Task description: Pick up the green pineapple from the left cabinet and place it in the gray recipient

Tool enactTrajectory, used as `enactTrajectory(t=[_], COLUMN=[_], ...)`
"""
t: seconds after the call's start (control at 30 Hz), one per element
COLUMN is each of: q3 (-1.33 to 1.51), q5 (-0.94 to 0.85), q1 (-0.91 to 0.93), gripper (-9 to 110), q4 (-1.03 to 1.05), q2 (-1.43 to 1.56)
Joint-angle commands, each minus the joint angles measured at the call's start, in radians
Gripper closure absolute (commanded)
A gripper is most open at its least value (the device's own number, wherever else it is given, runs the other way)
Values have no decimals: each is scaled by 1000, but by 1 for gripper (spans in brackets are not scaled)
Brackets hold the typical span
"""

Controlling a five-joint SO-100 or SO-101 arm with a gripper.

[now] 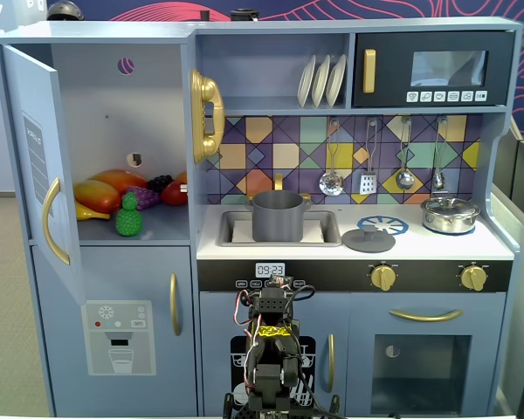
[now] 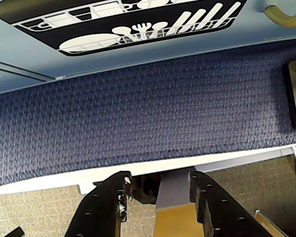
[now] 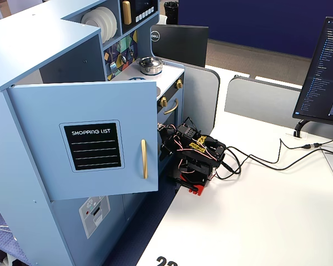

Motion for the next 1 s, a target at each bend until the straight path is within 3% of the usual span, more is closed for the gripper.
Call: enactTrajectory(t=[0.0,0.37,0.5,0.6,0.7,0.77,0.83,0.97], q3=[0,0,0,0,0,-17,-117,-282], q5=[-5,-20,-37,-9,-48,-43,-52,-71], q1=[74,49,-221,-508,-695,-746,-746,-738], gripper=[101,101,101,101,101,93,86,83], q4=[183,183,81,-250,-902,-1333,-1405,-1525], q2=[-6,-6,-8,-15,-132,-267,-348,-466])
